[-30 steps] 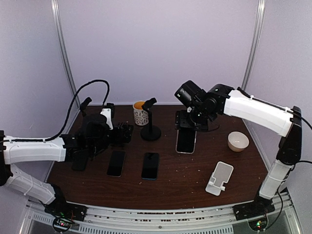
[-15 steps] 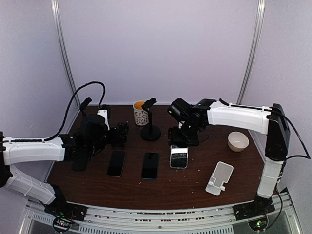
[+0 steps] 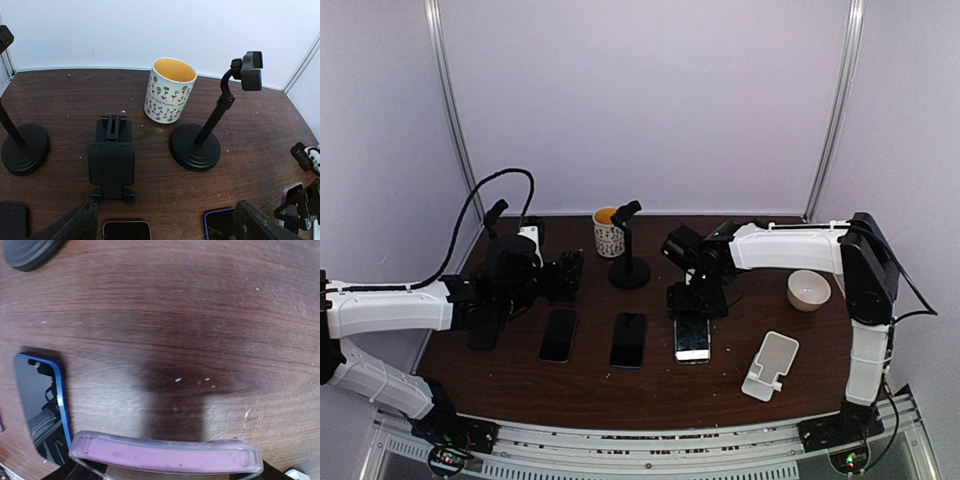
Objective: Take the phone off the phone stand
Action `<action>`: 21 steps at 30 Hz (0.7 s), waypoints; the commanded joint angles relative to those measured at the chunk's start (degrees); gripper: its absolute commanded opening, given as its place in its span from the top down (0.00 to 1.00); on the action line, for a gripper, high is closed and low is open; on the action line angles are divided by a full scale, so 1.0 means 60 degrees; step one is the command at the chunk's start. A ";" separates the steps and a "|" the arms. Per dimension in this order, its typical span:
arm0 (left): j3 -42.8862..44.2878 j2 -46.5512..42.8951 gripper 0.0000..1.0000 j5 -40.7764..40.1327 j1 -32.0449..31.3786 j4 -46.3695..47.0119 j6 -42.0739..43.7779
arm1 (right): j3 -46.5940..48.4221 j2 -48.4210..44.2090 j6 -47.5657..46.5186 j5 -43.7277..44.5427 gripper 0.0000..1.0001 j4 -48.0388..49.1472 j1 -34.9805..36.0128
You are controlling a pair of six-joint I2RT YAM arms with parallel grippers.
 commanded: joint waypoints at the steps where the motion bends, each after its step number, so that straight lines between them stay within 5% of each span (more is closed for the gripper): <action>1: 0.0082 -0.0012 0.02 -0.0129 0.0099 0.0135 -0.0091 | -0.0252 0.0137 -0.0124 -0.0035 0.36 0.0334 -0.0190; 10: 0.0147 0.0075 0.02 -0.0151 0.0124 0.0037 -0.0104 | -0.0396 0.0420 -0.0167 -0.0287 0.22 0.0422 -0.0632; 21: 0.0258 0.0219 0.02 -0.0187 0.0172 -0.0273 -0.0242 | -0.0354 0.1043 -0.0110 -0.0530 0.19 0.0618 -0.0850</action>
